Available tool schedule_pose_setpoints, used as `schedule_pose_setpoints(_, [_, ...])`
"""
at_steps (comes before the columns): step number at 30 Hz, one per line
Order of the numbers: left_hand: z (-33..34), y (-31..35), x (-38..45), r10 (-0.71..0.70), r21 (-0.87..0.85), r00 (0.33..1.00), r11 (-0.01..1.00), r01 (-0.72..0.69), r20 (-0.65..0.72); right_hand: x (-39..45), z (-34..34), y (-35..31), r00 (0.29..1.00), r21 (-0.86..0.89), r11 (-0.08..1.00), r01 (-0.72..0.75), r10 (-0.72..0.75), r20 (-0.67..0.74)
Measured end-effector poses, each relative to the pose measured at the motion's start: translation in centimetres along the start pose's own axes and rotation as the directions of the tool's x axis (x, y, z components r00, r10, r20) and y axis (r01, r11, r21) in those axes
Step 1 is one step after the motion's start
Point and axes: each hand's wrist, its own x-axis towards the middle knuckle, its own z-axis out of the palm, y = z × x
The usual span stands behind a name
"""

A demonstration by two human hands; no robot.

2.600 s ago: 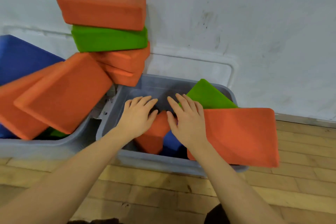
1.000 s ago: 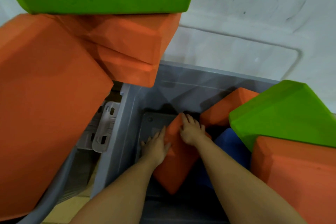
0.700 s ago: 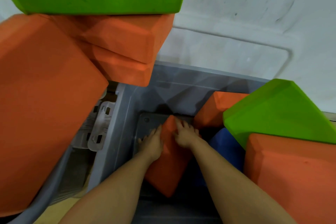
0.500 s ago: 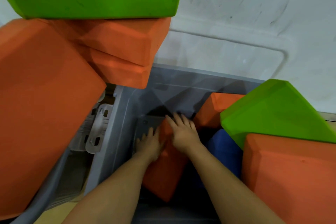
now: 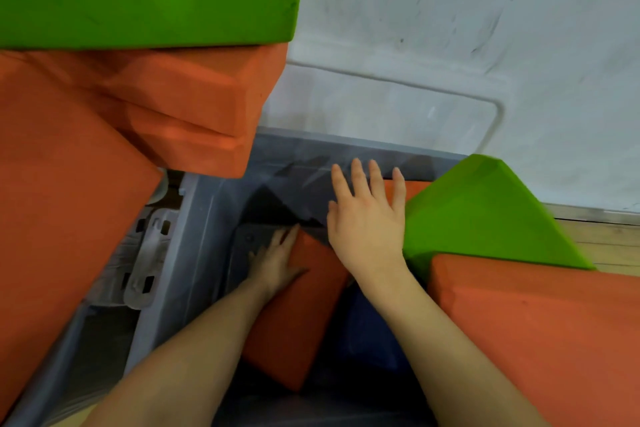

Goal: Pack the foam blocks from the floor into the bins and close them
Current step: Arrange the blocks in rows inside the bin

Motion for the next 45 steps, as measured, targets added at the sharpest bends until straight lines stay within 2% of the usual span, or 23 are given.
schedule_pose_setpoints(3, [-0.4, 1.8, -1.5, -0.005, 0.040, 0.997, 0.999, 0.008, -0.079, -0.2, 0.1, 0.2, 0.997, 0.023, 1.000, -0.008, 0.006, 0.072])
schedule_pose_setpoints(8, [-1.3, 2.7, -4.7, -0.019, 0.133, 0.961, 0.989, 0.058, -0.276, -0.5, 0.0, 0.3, 0.998, 0.059, 0.998, 0.030, -0.032, 0.045])
schedule_pose_setpoints(10, [-1.9, 3.2, -4.9, -0.050, 0.121, 0.965, 0.989, 0.084, -0.257, -0.6, 0.0, 0.3, 0.999, 0.070, 0.997, 0.032, -0.033, 0.008])
schedule_pose_setpoints(13, [-2.5, 3.7, -5.0, -0.020, 0.131, 0.984, 0.990, 0.044, -0.178, -0.7, 0.0, 0.2, 0.998, 0.081, 0.996, 0.043, -0.039, -0.041])
schedule_pose_setpoints(16, [-3.2, 3.7, -6.1, -0.037, 0.117, 0.981, 0.991, 0.060, -0.189, -1.0, -0.3, 0.3, 0.997, 0.104, 0.992, 0.070, -0.065, -0.045])
schedule_pose_setpoints(18, [-4.3, 3.6, -6.9, -0.061, 0.042, 0.984, 0.997, 0.069, -0.170, -1.2, -0.4, 0.2, 0.994, 0.131, 0.986, 0.106, -0.105, -0.015])
schedule_pose_setpoints(20, [-5.6, 3.9, -8.1, -0.030, -0.075, 0.984, 0.997, 0.017, -0.175, -1.4, -0.5, 0.0, 0.990, 0.183, 0.973, 0.138, -0.143, 0.013])
schedule_pose_setpoints(22, [-6.4, 4.3, -9.8, 0.045, -0.106, 0.953, 0.991, -0.080, -0.301, -1.8, -0.9, -0.3, 0.988, 0.247, 0.959, 0.140, -0.152, 0.032])
schedule_pose_setpoints(24, [-7.0, 4.9, -11.4, 0.075, -0.114, 0.890, 0.983, -0.141, -0.451, -2.4, -1.5, -0.5, 0.990, 0.314, 0.943, 0.107, -0.129, 0.050])
schedule_pose_setpoints(28, [-7.0, 5.9, -13.1, 0.040, -0.042, 0.753, 0.995, -0.090, -0.657, -3.0, -2.5, -1.1, 0.995, 0.403, 0.915, 0.021, -0.058, 0.080])
schedule_pose_setpoints(29, [-6.8, 5.8, -13.4, 0.027, -0.026, 0.762, 0.998, -0.058, -0.647, -3.1, -2.6, -1.3, 0.987, 0.425, 0.905, -0.010, -0.058, 0.147])
schedule_pose_setpoints(31, [-5.9, 5.5, -13.9, 0.023, 0.053, 0.851, 0.999, 0.006, -0.524, -3.6, -2.1, -1.8, 0.928, 0.478, 0.877, -0.047, -0.139, 0.346])
schedule_pose_setpoints(32, [-5.5, 5.2, -14.0, 0.041, 0.118, 0.886, 0.993, 0.015, -0.461, -4.1, -1.7, -2.1, 0.897, 0.526, 0.848, -0.058, -0.187, 0.400])
schedule_pose_setpoints(35, [-6.0, 4.5, -14.1, 0.093, 0.171, 0.908, 0.985, -0.024, -0.408, -4.9, -1.5, -2.4, 0.876, 0.638, 0.764, -0.090, -0.244, 0.416])
schedule_pose_setpoints(37, [-6.5, 4.2, -13.9, 0.111, 0.146, 0.930, 0.987, -0.063, -0.350, -4.7, -2.0, -2.2, 0.872, 0.633, 0.769, -0.087, -0.248, 0.423])
schedule_pose_setpoints(40, [-6.3, 3.9, -13.9, 0.074, 0.111, 0.960, 0.993, -0.045, -0.270, -4.3, -3.5, -0.9, 0.902, 0.600, 0.799, -0.035, -0.234, 0.363])
schedule_pose_setpoints(45, [-5.7, 5.0, -13.9, 0.001, 0.147, 0.965, 0.988, 0.039, -0.264, -4.3, -7.5, 2.1, 0.983, 0.503, 0.854, 0.135, -0.179, 0.040])
